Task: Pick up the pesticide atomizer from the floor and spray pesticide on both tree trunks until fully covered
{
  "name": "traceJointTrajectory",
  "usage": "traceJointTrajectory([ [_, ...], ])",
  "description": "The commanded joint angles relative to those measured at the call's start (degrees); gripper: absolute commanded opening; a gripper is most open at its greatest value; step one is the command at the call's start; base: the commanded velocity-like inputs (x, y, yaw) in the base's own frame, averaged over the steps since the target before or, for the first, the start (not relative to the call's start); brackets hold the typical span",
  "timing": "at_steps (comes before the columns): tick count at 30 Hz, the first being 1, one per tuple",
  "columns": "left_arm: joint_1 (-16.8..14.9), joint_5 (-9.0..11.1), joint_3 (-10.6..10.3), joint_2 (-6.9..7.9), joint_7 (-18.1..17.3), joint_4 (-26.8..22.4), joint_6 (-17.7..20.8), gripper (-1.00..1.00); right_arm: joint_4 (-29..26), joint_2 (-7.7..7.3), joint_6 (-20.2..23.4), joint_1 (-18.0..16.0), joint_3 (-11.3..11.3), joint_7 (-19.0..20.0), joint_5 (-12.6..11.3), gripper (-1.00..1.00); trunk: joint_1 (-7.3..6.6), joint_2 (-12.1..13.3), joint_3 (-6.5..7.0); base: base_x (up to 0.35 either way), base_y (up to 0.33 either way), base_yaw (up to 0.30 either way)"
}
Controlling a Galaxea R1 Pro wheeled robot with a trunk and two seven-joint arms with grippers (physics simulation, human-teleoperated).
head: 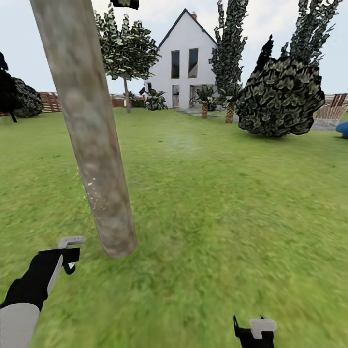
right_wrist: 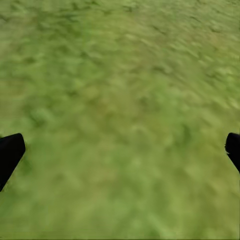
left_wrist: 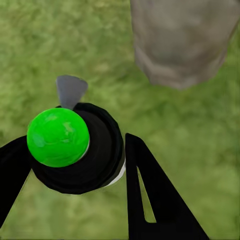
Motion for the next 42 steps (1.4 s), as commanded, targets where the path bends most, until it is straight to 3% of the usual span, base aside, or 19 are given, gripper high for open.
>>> traceJointTrajectory([
  [1,0.0,0.0,-0.1,-0.01,0.0,0.0,0.0,-1.0,0.0,0.0,0.0,0.0,0.0,0.0,0.0,1.0,0.0,0.0,0.0,0.2,-0.04,0.277],
  [17,0.0,0.0,0.3,0.25,0.5,-0.7,-0.2,-1.0,0.0,-0.09,0.0,0.0,0.0,0.0,0.0,1.0,0.0,0.0,0.0,0.051,-0.22,0.135],
  [42,0.0,-0.1,0.3,0.42,0.6,-0.8,-0.2,-1.0,0.0,-0.18,0.0,0.0,0.0,0.0,0.0,1.0,0.0,0.0,0.0,0.005,-0.271,0.004],
])
